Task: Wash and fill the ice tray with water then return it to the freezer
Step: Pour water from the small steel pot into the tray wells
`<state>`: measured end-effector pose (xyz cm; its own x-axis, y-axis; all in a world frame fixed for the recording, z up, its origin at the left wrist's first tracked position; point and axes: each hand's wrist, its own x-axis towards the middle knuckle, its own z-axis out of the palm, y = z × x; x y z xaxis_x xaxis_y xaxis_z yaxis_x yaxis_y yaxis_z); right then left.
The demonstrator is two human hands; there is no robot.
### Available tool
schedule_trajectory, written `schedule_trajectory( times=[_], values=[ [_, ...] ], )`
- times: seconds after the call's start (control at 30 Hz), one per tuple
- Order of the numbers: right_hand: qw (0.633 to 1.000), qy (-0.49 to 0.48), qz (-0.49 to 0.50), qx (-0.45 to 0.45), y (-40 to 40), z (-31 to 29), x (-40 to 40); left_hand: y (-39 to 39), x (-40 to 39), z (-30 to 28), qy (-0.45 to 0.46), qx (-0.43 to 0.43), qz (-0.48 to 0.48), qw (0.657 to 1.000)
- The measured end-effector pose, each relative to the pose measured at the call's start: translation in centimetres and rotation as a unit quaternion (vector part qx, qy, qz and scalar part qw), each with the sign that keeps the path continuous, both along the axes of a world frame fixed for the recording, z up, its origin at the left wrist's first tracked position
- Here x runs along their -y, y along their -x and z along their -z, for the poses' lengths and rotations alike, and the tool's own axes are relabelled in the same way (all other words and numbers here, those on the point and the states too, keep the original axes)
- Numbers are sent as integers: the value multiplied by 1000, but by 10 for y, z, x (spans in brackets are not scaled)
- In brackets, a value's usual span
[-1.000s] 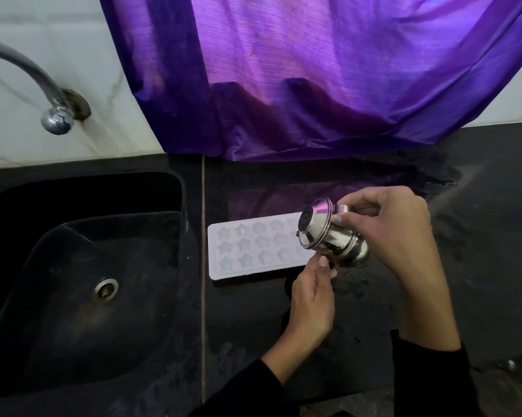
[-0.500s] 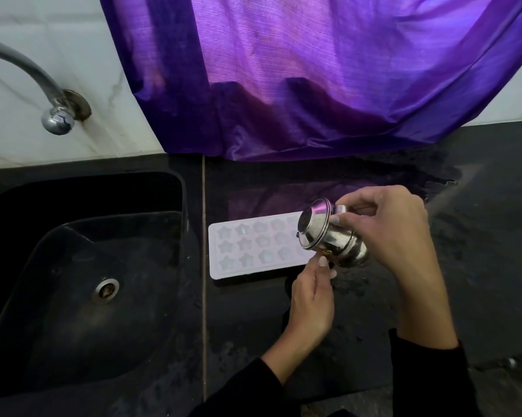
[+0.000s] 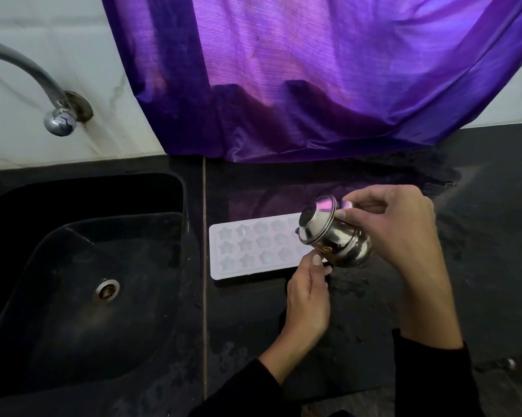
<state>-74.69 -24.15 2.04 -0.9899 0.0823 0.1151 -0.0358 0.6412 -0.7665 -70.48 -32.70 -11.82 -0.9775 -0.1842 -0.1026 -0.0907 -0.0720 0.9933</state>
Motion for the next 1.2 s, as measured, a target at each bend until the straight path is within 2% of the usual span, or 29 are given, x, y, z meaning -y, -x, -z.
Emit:
schedule_trajectory(
  times=[0.2, 0.37, 0.73, 1.2],
  values=[
    [999, 34, -12, -19, -3, -3, 4, -4, 3, -7, -10, -30, -35, 999],
    [999, 25, -21, -26, -4, -2, 12, -4, 7, -11, -4, -38, -47, 998],
    [998, -37, -39, -15, -8, 0, 26, -8, 11, -2, 3, -6, -59, 998],
    [997, -63, -42, -27, -15, 9, 32, -14, 15, -2, 1, 24, -53, 998]
  ],
)
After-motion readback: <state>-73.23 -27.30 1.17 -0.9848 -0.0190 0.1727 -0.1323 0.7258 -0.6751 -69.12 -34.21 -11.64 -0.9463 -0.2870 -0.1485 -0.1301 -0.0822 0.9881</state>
